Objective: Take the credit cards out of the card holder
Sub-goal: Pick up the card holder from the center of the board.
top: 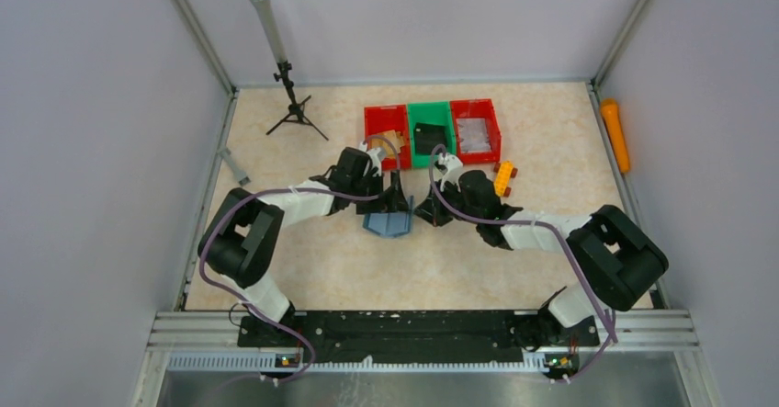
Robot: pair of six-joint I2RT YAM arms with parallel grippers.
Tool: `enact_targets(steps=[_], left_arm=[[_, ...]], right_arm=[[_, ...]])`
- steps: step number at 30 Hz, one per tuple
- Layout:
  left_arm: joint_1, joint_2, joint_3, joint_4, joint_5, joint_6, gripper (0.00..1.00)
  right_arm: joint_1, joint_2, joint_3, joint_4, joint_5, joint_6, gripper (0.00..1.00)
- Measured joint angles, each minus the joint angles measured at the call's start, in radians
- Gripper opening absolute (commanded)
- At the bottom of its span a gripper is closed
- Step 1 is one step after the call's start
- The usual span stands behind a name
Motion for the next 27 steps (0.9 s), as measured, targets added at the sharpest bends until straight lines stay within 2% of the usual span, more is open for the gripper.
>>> enact_targets(steps=[7, 10, 17, 24, 27], left_arm=[[-0.001, 0.002, 0.002, 0.002, 0.021, 0.002, 0.99], [0.001, -0.003, -0.010, 0.018, 0.034, 0.002, 0.97], [0.014, -0.016, -0.046, 0.056, 0.065, -0.002, 0.84], [0.014, -0.019, -0.052, 0.053, 0.061, -0.001, 0.86], [0.014, -0.016, -0.048, 0.047, 0.060, 0.001, 0.83]], right_arm=[[0.000, 0.000, 0.000, 0.000, 0.020, 0.000, 0.00], [0.000, 0.000, 0.000, 0.000, 0.024, 0.000, 0.00], [0.000, 0.000, 0.000, 0.000, 0.029, 0.000, 0.00], [0.000, 0.000, 0.000, 0.001, 0.028, 0.003, 0.00], [0.000, 0.000, 0.000, 0.001, 0.027, 0.003, 0.00]])
